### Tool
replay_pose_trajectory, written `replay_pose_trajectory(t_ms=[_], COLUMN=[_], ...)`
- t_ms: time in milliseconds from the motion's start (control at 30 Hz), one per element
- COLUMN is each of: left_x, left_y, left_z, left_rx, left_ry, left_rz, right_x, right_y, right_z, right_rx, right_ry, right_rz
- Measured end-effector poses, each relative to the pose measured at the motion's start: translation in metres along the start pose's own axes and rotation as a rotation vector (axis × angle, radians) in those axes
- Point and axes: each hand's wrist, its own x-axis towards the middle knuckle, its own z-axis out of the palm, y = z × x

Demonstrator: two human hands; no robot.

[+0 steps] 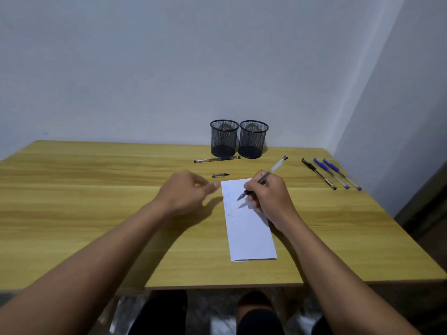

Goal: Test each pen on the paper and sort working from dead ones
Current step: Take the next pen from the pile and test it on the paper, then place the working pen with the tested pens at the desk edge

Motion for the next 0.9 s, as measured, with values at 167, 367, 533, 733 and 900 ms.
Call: replay_pose_trajectory(t_ms=[167,367,533,733,900], left_x=[0.051,0.070,0.062,0.042,0.023], left_y=[0.005,0.004,0.005,0.019,0.072], left_z=[0.017,0.032,0.020,0.016,-0.009], left_rx=[0.112,0.249,-0.165,-0.404,-0.571], left_ry=[0.120,0.194,0.214,0.115,0.046], left_rz=[0.033,0.081,0.146,0.190,0.320], right_x=[0.011,0.020,0.025,0.025,0.004], right_y=[-0.014,-0.015,-0.012,-0.007,-0.051], right_z=[-0.011,-0.022,-0.020,-0.016,-0.039], right_rx=[0.078,0.177,0.257,0.275,0.314], right_ry=[0.055,0.083,0.112,0.154,0.157], right_rz=[-0.051,-0.025,0.002,0.007,-0.088])
